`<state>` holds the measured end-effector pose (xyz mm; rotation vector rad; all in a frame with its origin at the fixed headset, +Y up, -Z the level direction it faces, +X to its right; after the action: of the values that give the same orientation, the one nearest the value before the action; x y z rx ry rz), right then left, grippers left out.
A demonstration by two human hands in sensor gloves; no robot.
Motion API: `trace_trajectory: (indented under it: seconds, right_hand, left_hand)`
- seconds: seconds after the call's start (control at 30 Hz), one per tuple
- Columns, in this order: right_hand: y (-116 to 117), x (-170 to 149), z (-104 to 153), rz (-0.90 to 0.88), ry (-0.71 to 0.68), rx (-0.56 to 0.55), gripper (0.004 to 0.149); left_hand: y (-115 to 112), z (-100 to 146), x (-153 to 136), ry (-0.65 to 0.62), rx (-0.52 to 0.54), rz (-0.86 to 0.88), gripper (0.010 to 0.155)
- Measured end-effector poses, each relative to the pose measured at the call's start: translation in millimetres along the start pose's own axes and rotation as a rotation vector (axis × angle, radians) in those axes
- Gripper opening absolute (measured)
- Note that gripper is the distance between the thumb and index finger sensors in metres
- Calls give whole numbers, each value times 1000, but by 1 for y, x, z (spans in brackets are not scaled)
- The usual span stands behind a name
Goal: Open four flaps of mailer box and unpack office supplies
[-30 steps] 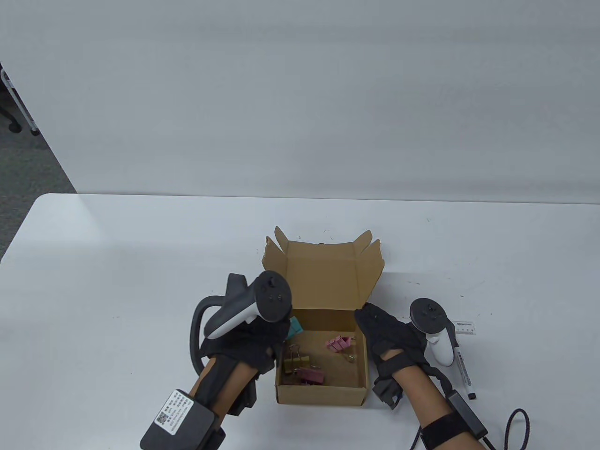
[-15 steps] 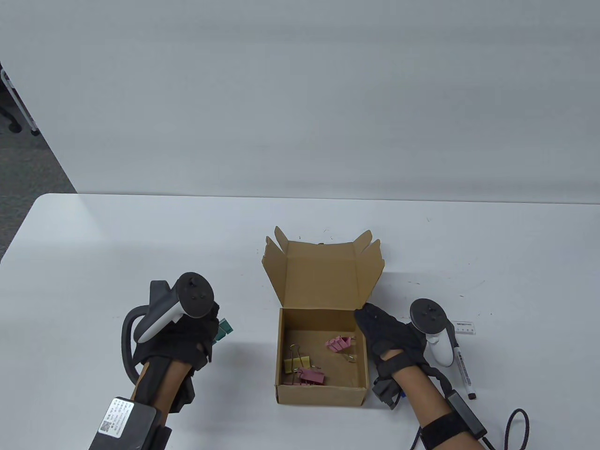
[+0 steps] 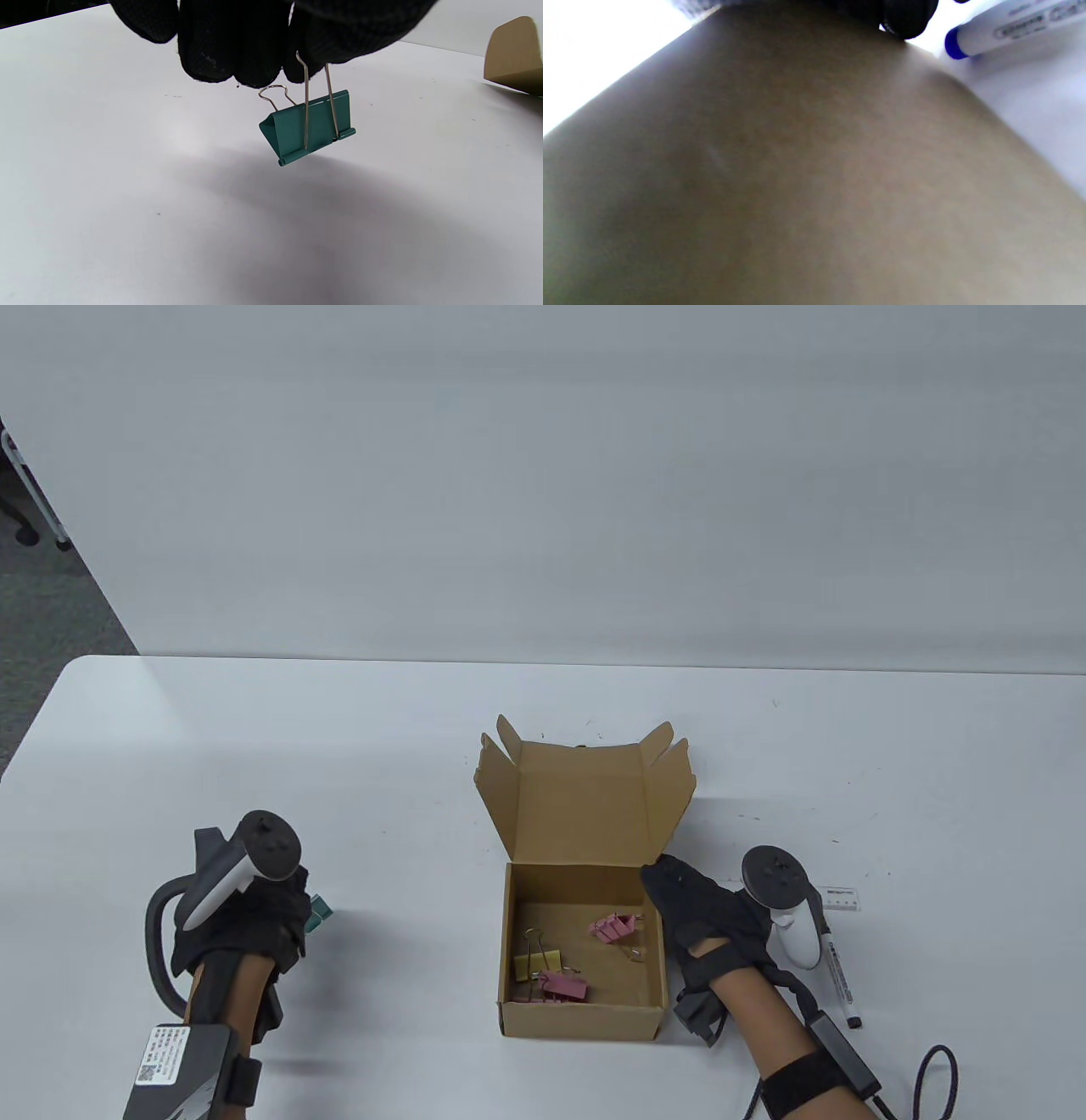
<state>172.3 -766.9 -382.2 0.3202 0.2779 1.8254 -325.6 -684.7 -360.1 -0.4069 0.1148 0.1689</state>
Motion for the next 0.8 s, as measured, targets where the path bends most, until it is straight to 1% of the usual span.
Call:
trace_trajectory:
  seconds: [0.1,0.27,0.4,0.67,0.8]
  right_hand:
    - [0,0,0,1,2,0,62]
    - [0,0,0,-2,4,1,62]
    - [0,-1,0,-5,6,1,62]
    - [0,-1,0,-7,9,3,63]
    - [0,-1,0,-4,9,1,63]
  left_hand:
    - [-10,-2,-10,12,-5,11,38]
    - [-24,-8,-15,-5,-38,43,38]
    - [-27,-12,-18,5,-45,27,38]
    - [-38,-18,-33,33,-77,64,38]
    - [-40,-18,-37,34,-78,86,39]
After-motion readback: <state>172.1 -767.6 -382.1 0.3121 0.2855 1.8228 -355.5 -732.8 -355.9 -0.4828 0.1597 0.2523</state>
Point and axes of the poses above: the tracker on the back of each hand, its own x axis roughly to the thumb side, its own z axis roughly from the fingertips to the wrist, y = z × x, the point moved 2 cm from there along -z, roughly from the wrist to the fingertips, and after that the axes turned 9 degrees about -y, right-handed, at the moved point
